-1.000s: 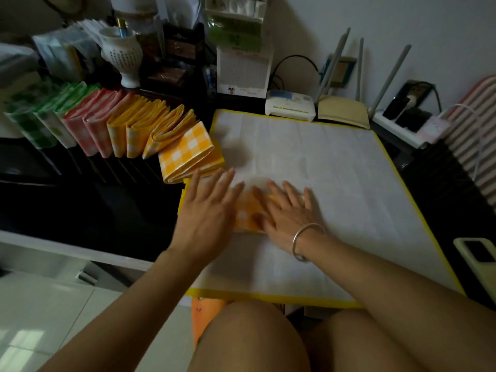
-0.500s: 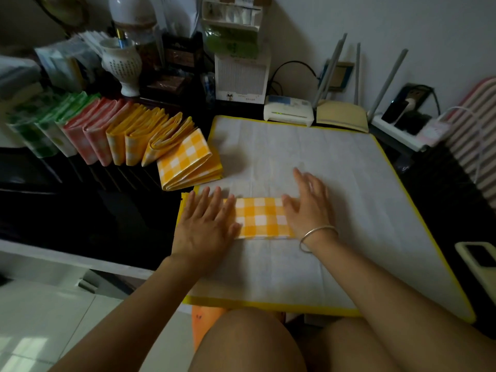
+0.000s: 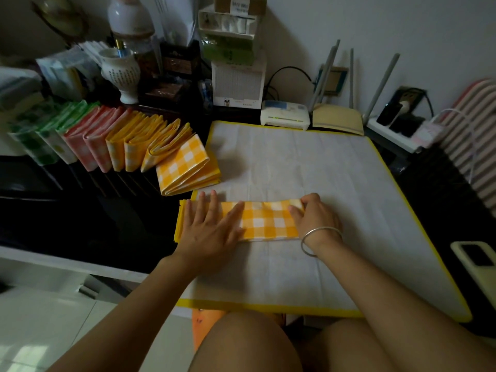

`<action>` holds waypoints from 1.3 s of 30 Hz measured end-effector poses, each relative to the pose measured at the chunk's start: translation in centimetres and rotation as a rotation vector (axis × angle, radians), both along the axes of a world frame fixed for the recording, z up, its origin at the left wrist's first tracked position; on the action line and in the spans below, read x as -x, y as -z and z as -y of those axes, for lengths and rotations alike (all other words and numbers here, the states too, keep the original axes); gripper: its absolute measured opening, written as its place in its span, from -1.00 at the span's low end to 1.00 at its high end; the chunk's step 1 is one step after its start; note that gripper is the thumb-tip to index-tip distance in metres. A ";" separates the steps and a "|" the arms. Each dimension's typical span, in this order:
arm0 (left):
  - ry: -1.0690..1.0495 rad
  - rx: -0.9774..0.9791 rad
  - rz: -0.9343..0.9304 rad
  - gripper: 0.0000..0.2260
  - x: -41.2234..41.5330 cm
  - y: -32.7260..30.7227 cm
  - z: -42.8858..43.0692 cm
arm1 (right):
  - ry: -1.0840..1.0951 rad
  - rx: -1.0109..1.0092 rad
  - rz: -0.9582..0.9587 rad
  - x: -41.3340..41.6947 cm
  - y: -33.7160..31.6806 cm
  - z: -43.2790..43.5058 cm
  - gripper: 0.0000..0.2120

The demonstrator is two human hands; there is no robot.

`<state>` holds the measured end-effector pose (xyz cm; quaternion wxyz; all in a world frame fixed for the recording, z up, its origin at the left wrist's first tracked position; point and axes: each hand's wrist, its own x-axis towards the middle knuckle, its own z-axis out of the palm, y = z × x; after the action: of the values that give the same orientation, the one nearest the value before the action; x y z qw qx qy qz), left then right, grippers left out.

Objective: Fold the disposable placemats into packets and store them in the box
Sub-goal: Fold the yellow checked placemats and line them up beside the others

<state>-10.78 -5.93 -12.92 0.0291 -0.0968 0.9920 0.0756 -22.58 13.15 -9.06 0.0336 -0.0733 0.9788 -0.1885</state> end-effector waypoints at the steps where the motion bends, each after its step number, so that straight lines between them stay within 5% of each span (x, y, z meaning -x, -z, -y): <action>1: -0.004 -0.014 0.003 -0.33 0.0 0.0 0.0 | 0.002 0.047 0.012 0.2 0.0 -0.1 -0.65; 6: -0.009 -0.004 0.007 -0.25 0.2 -0.1 -0.1 | 0.031 0.486 0.128 1.3 0.1 -0.4 -0.64; 10: -0.015 0.024 -0.024 -0.26 0.0 0.2 -0.1 | 0.125 1.029 0.614 0.3 -2.5 0.4 -0.67; 13: -0.020 0.003 0.006 -0.21 0.3 -0.2 -0.2 | 0.078 1.215 0.887 -1.1 -4.3 1.6 -0.66; 16: -0.020 -0.189 0.062 -0.23 0.2 -1.4 0.5 | -0.118 1.004 0.794 -2.7 -4.4 4.0 -0.93; 18: -0.070 -0.597 -0.003 -0.38 0.4 -1.7 2.0 | -0.252 0.795 0.612 -3.3 -3.5 5.9 -0.91; 21: -0.462 -1.449 -0.221 -0.68 -0.3 -3.8 3.1 | -0.434 0.407 0.324 -4.1 -2.7 8.0 -0.87; 24: -0.627 -1.655 -0.380 -0.75 -1.1 -5.5 3.2 | -0.479 0.120 0.171 -5.0 -2.6 9.6 -0.72; 26: -0.668 -1.492 -0.556 -0.78 -1.2 -5.4 3.7 | -0.476 0.008 0.115 -5.5 -2.6 10.5 -0.71; 28: -0.511 -0.994 -0.674 -0.69 -1.5 -4.4 4.2 | -0.478 -0.074 0.083 -5.8 -2.4 11.0 -0.70; 32: -0.088 -0.135 -0.568 -0.59 -2.2 -2.0 4.7 | -0.469 -0.096 0.067 -5.9 -2.2 11.1 -0.69; 39: 0.018 0.185 -0.339 -0.48 -2.7 1.2 6.7 | -0.511 -0.241 -0.091 -5.2 -2.8 12.2 -0.51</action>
<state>-8.05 -12.59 -14.08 -0.1469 -0.0759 0.9862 -0.0012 -17.34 0.99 -6.26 0.0447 -0.3213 0.9445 -0.0527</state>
